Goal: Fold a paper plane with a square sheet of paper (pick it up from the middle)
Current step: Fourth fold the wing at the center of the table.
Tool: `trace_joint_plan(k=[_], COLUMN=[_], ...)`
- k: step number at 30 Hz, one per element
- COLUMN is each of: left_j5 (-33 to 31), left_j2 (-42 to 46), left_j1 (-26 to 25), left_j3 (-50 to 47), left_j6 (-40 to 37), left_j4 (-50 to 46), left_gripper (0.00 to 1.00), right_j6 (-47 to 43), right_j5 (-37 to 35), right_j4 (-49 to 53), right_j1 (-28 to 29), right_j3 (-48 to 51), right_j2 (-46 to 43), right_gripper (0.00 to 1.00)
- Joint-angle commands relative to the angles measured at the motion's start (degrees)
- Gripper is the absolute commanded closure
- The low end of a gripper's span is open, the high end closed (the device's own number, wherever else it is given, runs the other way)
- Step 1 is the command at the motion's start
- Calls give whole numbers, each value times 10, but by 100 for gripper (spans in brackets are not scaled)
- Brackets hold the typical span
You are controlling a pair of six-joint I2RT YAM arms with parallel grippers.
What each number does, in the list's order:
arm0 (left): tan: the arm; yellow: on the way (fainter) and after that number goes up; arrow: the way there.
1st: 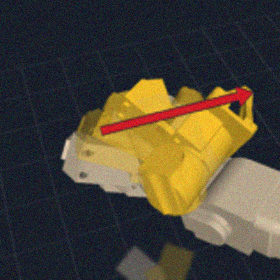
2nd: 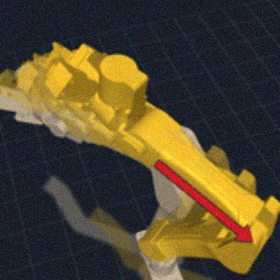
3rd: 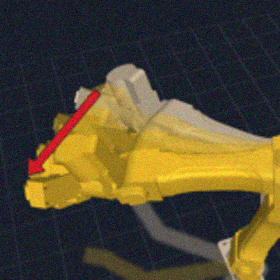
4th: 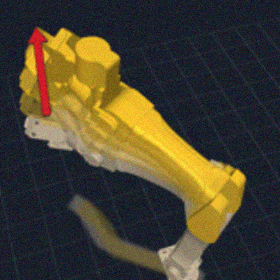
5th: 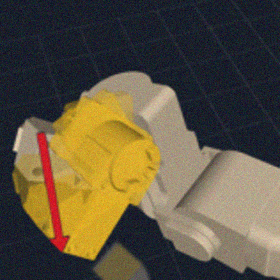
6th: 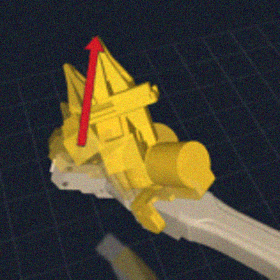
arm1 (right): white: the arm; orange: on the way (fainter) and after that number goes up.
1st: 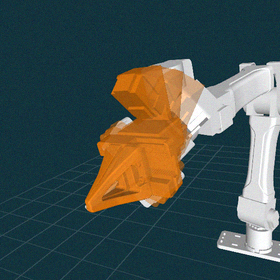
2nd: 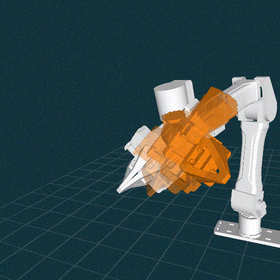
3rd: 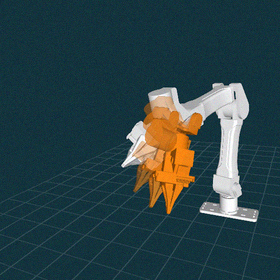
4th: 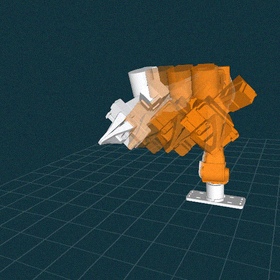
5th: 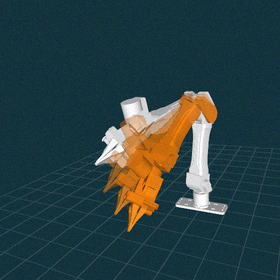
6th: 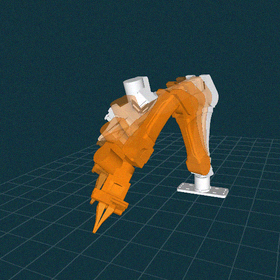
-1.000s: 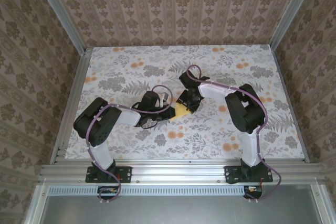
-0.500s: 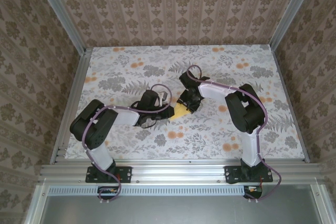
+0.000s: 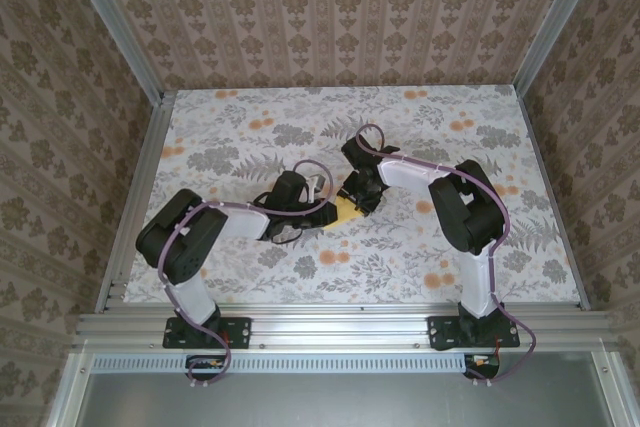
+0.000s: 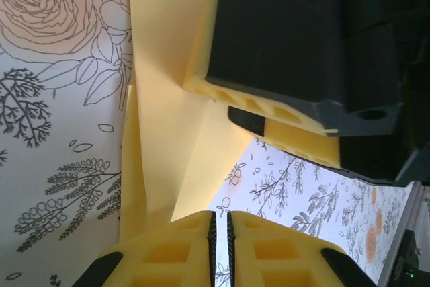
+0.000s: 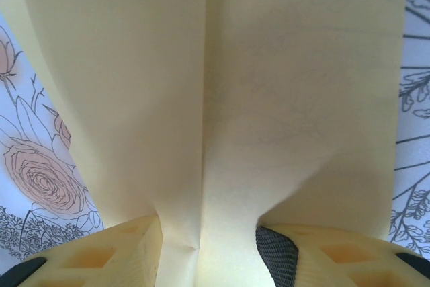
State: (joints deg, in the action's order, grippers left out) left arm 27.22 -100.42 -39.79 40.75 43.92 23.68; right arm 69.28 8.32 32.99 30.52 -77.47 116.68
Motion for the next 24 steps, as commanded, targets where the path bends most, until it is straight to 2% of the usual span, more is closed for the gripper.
trace_joint_plan(k=[1, 24], left_j5=[5, -49], left_j2=[-13, -22], left_j1=[-2, -1], left_j3=[21, 22], left_j6=[-9, -20], left_j4=[-28, -68], left_gripper=[84, 85], right_j6=[13, 13], right_j5=[-70, -69], right_j4=[106, 105], right_j1=[-3, -3], right_j3=[83, 87], right_j2=[107, 111], right_gripper=[50, 50])
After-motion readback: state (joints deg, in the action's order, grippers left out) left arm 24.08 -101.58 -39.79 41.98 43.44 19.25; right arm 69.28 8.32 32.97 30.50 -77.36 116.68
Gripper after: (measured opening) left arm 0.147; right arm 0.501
